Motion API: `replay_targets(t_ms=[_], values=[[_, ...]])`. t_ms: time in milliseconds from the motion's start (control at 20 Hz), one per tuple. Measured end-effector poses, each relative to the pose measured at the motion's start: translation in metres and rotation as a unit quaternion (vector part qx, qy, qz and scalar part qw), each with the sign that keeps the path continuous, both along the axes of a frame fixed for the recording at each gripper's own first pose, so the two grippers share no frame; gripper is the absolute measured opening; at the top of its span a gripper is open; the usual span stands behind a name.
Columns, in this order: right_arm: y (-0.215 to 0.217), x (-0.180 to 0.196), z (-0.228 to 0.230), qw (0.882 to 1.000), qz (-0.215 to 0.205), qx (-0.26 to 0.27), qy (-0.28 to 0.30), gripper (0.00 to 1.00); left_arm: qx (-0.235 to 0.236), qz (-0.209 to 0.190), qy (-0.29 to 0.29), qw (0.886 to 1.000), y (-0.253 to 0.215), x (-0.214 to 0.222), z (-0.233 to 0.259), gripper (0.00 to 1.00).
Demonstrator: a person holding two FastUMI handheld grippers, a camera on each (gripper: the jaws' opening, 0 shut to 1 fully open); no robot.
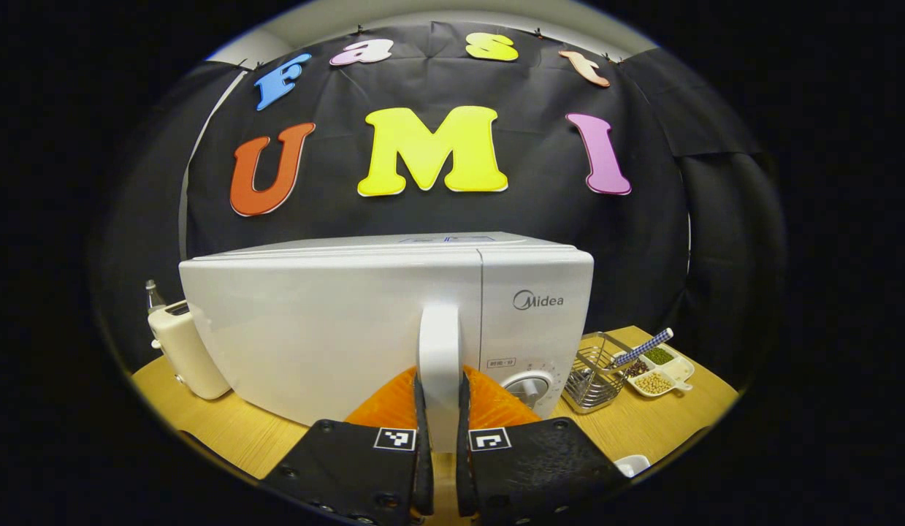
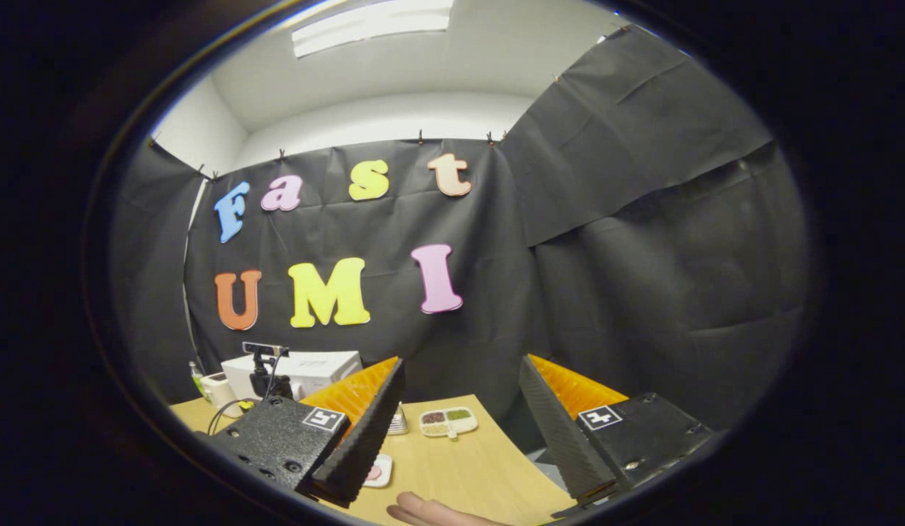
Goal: Open the microwave oven with the left hand, put the food in, and close the microwave oven.
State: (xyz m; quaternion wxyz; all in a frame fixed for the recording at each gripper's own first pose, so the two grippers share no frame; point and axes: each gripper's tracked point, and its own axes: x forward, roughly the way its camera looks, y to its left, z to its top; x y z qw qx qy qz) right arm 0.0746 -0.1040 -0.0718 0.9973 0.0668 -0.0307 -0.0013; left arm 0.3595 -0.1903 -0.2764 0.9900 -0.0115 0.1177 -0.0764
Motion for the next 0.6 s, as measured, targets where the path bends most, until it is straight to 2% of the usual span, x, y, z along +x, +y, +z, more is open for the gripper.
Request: replay_targets(t_ms=[250, 300, 350, 600], values=[[-0.010, 0.003, -0.006, 1.000, -0.009, -0.001, 0.004, 1.00, -0.012, -0.009, -0.001, 1.000, 0.000, -0.012, 0.004, 0.12], [-0.012, 0.005, -0.008, 1.000, -0.010, 0.000, 0.005, 0.92, -0.016, -0.007, 0.005, 1.000, -0.003, -0.004, 0.000, 0.00], [-0.013, 0.005, -0.009, 1.000, -0.010, 0.002, 0.006, 1.00, -0.019, -0.009, 0.008, 1.000, 0.000, -0.009, 0.001, 0.00], [-0.011, 0.008, -0.022, 1.000, -0.002, 0.018, 0.021, 1.00, -0.008, -0.029, -0.014, 0.999, 0.010, -0.040, 0.004, 0.00]])
